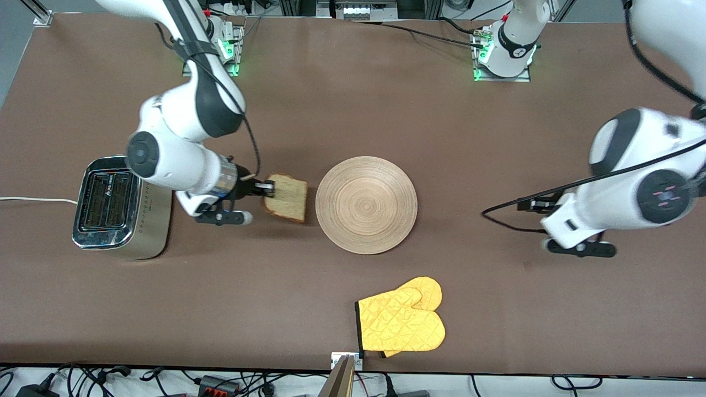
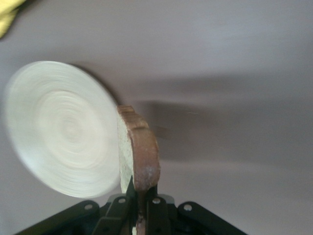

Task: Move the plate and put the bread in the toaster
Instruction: 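Lift the bread toward the toaster with the right gripper while the left gripper retracts, then lower the bread into the toaster slot with the right gripper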

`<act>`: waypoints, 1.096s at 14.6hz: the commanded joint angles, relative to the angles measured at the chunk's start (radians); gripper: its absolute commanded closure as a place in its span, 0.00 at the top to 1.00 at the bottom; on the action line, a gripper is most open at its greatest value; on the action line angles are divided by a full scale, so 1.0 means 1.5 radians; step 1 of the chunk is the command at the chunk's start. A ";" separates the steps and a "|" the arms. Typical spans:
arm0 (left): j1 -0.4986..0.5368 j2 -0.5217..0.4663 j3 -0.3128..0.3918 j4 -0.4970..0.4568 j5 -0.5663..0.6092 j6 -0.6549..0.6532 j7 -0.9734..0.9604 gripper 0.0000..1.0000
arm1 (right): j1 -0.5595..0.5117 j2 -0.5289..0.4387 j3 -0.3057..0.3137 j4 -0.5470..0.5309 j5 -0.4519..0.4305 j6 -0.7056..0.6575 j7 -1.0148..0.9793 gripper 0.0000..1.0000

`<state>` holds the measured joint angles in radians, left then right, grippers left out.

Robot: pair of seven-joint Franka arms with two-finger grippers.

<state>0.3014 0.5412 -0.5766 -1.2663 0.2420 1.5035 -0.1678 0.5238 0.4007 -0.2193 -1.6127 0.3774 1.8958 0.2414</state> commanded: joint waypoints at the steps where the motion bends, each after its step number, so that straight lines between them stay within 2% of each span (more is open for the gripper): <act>1: -0.029 -0.106 0.098 -0.035 -0.053 -0.009 0.090 1.00 | 0.004 -0.014 -0.066 0.042 -0.068 -0.135 0.017 0.00; 2: -0.068 -0.149 0.158 -0.061 -0.058 -0.008 0.114 1.00 | 0.005 -0.015 -0.091 0.056 -0.096 -0.170 0.013 0.00; 4: -0.139 -0.217 0.261 -0.106 -0.085 -0.002 0.126 1.00 | 0.002 -0.024 -0.111 0.086 -0.176 -0.225 0.008 0.00; 6: -0.189 -0.278 0.323 -0.160 -0.100 0.009 0.128 1.00 | 0.003 -0.037 -0.132 0.100 -0.226 -0.249 -0.023 0.00; 8: -0.203 -0.329 0.338 -0.223 -0.103 0.071 0.127 1.00 | 0.003 -0.049 -0.150 0.107 -0.248 -0.257 -0.039 0.00; 10: -0.203 -0.358 0.351 -0.281 -0.117 0.156 0.127 1.00 | 0.003 -0.070 -0.165 0.112 -0.299 -0.256 -0.087 0.00; 11: -0.204 -0.359 0.355 -0.285 -0.116 0.162 0.127 1.00 | 0.001 -0.071 -0.179 0.112 -0.335 -0.248 -0.127 0.00; 13: -0.201 -0.359 0.365 -0.290 -0.143 0.149 0.125 1.00 | -0.020 -0.064 -0.199 0.108 -0.351 -0.225 -0.178 0.00; 16: -0.210 -0.363 0.372 -0.271 -0.160 0.126 0.125 1.00 | -0.045 -0.046 -0.199 0.101 -0.385 -0.199 -0.210 0.00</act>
<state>0.0108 0.0308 -0.0393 -1.6648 0.0233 1.7090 0.0043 0.4716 0.3111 -0.5237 -1.4568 -0.1569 1.5697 -0.0441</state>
